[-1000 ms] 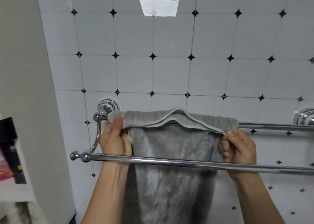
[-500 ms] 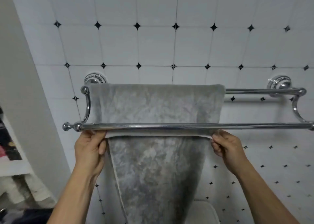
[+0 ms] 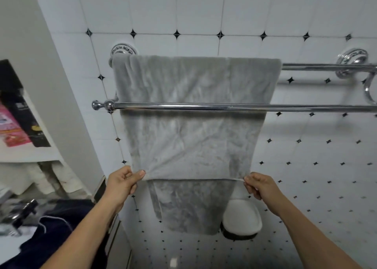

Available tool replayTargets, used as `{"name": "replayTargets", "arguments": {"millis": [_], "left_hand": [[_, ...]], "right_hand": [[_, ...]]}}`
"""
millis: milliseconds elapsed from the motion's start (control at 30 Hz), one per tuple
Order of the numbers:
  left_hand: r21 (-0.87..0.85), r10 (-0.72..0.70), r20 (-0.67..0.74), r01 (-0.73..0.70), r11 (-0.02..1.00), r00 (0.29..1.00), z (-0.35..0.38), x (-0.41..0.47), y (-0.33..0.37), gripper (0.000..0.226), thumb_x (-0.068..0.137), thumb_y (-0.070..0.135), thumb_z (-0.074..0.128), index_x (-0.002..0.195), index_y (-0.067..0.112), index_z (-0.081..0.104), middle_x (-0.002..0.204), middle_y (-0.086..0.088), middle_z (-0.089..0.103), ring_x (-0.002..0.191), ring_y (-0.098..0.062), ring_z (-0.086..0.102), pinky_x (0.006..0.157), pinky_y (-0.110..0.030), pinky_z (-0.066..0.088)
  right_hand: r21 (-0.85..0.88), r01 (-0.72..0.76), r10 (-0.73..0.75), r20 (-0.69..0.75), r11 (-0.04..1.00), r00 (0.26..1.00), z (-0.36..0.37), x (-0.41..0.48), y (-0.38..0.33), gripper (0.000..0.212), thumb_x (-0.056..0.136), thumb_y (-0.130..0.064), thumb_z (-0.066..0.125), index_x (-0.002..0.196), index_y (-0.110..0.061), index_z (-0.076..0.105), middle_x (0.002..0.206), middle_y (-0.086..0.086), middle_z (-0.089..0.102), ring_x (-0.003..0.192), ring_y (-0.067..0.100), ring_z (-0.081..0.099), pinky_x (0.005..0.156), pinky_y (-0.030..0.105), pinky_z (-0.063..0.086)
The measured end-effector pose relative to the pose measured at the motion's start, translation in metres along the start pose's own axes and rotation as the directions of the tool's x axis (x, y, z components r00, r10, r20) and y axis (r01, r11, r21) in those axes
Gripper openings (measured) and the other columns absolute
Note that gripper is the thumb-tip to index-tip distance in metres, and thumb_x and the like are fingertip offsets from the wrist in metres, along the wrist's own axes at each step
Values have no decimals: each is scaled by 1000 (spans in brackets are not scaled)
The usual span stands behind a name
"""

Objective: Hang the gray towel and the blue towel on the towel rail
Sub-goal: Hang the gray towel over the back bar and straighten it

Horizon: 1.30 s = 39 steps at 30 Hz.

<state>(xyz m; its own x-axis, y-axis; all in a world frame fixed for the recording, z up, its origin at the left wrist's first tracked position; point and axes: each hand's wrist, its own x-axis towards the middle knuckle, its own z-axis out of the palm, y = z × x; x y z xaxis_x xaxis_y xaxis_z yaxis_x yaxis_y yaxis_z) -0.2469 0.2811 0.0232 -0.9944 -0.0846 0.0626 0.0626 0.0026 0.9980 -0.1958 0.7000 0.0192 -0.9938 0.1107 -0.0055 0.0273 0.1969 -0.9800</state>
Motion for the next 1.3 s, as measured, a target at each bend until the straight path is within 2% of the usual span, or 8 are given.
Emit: {"name": "replayTargets", "arguments": {"millis": [400,500,600,667,833,933,1133,1300], "left_hand": [[194,-258,98,235,952,961,-16,-28,-76,26,77,17,80,67,4,60,60,-7,59,61,-19,61,52,-21,47],[208,-302,178,264,942,936,-16,-28,-78,36,78,17,80,91,-13,64,74,-12,61,72,-23,60,66,-25,48],[138,-266,306,234,962,914,-17,-20,-47,29,75,7,79,103,2,72,101,-9,76,99,-28,71,80,-26,55],[44,-156,309,150,988,938,-17,-10,-10,42,68,4,83,108,3,69,107,-17,74,103,-32,70,84,-31,56],[-323,114,255,-26,946,960,-12,16,90,55,70,10,72,122,-2,58,115,-19,70,101,-33,68,81,-35,58],[-389,202,262,-88,917,944,-4,22,126,48,75,15,68,120,-2,60,112,-17,71,99,-29,68,89,-40,56],[-266,220,71,-194,944,973,2,30,134,29,67,17,77,93,8,72,85,-8,78,75,-21,74,66,-29,59],[-162,162,48,-153,975,986,-10,28,103,26,64,23,81,86,11,75,79,-7,77,69,-20,72,62,-27,59]], "right_hand": [[-125,-272,277,23,954,961,19,-33,69,41,96,-15,58,56,-5,57,52,11,56,40,10,41,41,18,32],[-215,-288,301,31,933,953,13,-33,70,39,94,-14,60,56,-6,62,61,11,63,50,12,51,46,19,36],[-279,-189,210,47,942,976,-2,-18,42,14,89,-11,64,79,-3,71,86,6,71,79,19,63,70,26,44],[-173,-30,30,-6,985,1000,-13,-6,-5,14,89,-13,65,100,-17,73,102,-2,74,98,14,66,82,28,46],[264,358,-337,-123,896,933,-26,18,-131,19,83,-16,62,96,-19,74,92,-1,75,85,16,70,72,29,55],[267,403,-376,-149,875,915,-17,27,-162,19,85,-8,64,89,-20,78,89,-2,78,84,15,73,68,25,57],[224,404,-347,-256,887,902,-22,33,-150,15,87,-6,65,79,-14,75,75,-3,77,69,11,71,59,21,54],[147,320,-281,-235,936,930,-30,25,-118,33,63,-40,81,72,-10,74,70,2,73,72,21,66,74,35,56]]}}
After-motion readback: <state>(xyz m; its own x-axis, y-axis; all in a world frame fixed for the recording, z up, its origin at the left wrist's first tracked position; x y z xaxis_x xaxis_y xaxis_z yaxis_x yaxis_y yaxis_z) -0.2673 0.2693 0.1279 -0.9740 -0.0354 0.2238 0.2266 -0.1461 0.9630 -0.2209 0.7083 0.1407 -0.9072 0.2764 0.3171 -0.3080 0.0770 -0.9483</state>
